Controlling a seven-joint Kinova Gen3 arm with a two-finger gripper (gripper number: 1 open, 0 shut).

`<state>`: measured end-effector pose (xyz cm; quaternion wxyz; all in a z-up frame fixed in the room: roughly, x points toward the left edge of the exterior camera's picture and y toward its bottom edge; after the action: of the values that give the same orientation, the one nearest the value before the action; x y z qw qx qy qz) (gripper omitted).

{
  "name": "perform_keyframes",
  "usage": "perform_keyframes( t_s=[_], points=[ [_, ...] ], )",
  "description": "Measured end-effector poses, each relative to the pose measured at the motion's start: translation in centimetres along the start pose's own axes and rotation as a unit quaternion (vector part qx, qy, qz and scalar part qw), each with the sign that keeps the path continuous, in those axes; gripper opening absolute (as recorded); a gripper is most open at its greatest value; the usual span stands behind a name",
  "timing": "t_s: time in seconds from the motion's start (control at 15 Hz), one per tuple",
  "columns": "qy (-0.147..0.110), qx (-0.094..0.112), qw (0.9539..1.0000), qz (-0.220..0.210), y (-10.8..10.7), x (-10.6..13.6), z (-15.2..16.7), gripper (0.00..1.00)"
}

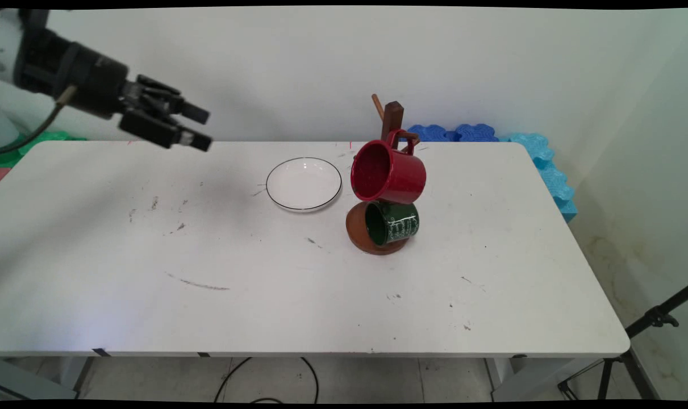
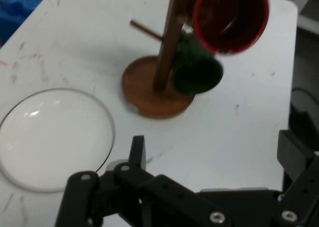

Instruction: Pick up the red mug from the rack

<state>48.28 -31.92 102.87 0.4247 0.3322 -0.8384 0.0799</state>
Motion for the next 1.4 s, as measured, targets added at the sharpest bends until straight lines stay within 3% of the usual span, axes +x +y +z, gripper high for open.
perform_keyframes(
  t_s=[0.27,0.73,1.4],
  points=[
    [0.007,-0.002,0.9996,-0.027,3.8,4.3,3.4,1.0],
    [0.005,-0.002,0.9986,-0.053,7.8,8.8,10.2,1.0],
    [-0.026,0.001,0.9963,-0.082,11.1,10.5,19.3,1.0]
  ],
)
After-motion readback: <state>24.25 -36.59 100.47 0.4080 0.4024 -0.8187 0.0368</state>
